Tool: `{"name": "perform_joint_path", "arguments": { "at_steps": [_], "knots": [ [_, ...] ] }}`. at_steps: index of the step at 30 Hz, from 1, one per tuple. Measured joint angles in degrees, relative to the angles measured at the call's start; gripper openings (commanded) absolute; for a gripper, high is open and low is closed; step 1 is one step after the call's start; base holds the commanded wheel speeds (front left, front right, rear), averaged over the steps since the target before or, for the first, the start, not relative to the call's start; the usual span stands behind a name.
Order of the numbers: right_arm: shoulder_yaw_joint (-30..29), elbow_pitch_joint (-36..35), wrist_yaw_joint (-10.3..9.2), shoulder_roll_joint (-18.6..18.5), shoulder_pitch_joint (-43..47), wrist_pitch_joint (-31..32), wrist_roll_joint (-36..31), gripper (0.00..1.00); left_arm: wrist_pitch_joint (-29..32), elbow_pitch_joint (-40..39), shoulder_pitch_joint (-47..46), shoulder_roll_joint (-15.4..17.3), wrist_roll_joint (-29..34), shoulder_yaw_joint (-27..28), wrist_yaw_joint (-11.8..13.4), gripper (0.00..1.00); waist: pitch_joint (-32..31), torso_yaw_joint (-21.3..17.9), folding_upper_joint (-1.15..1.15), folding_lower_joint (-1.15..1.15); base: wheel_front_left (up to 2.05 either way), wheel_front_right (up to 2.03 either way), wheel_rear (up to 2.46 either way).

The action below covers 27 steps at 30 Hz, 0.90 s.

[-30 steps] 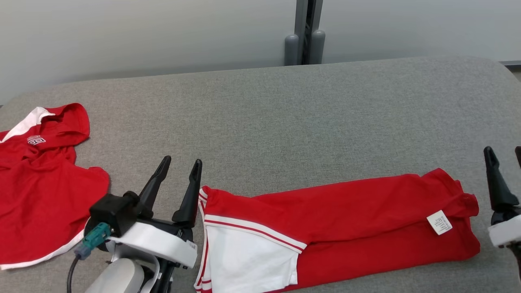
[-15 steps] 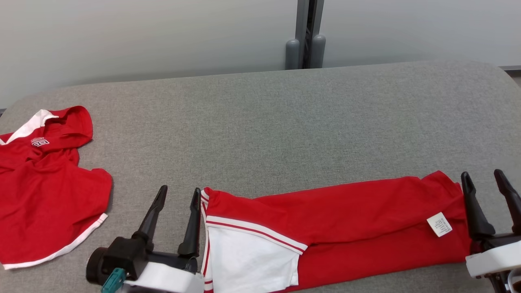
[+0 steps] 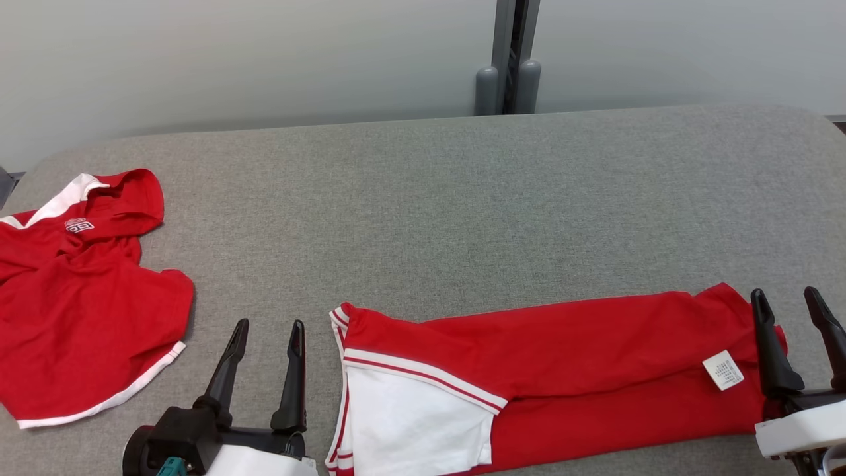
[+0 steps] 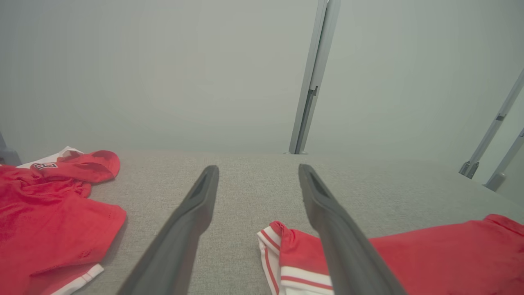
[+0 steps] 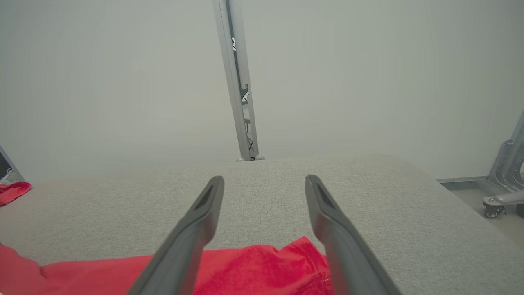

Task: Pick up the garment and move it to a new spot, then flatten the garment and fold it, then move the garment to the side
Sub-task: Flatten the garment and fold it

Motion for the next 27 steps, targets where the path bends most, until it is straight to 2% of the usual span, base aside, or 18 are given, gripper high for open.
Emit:
{"name": "perform_joint_path", "arguments": {
  "at_steps": [5,15,27],
  "knots": [
    [-1.4,2.5,0.00,0.8,0.1,0.0,0.1,1.00,0.0,-0.1,-0.1,0.0,-0.7,-0.6,0.0,1.00,0.4,0.5,0.00,0.00,0.00,0.00,0.00],
    [-4.4,19.4,0.00,3.0,-2.8,0.0,5.0,1.00,0.0,0.6,-0.4,-0.1,-1.0,-2.1,-0.1,1.00,1.1,1.6,0.00,0.00,0.00,0.00,0.00],
    [-5.5,30.3,-0.01,2.4,-7.5,0.0,12.6,1.00,0.0,1.4,-1.0,-0.1,-0.4,-3.0,-0.5,1.00,2.1,3.9,0.00,0.00,0.00,0.00,0.00]
  ]
}}
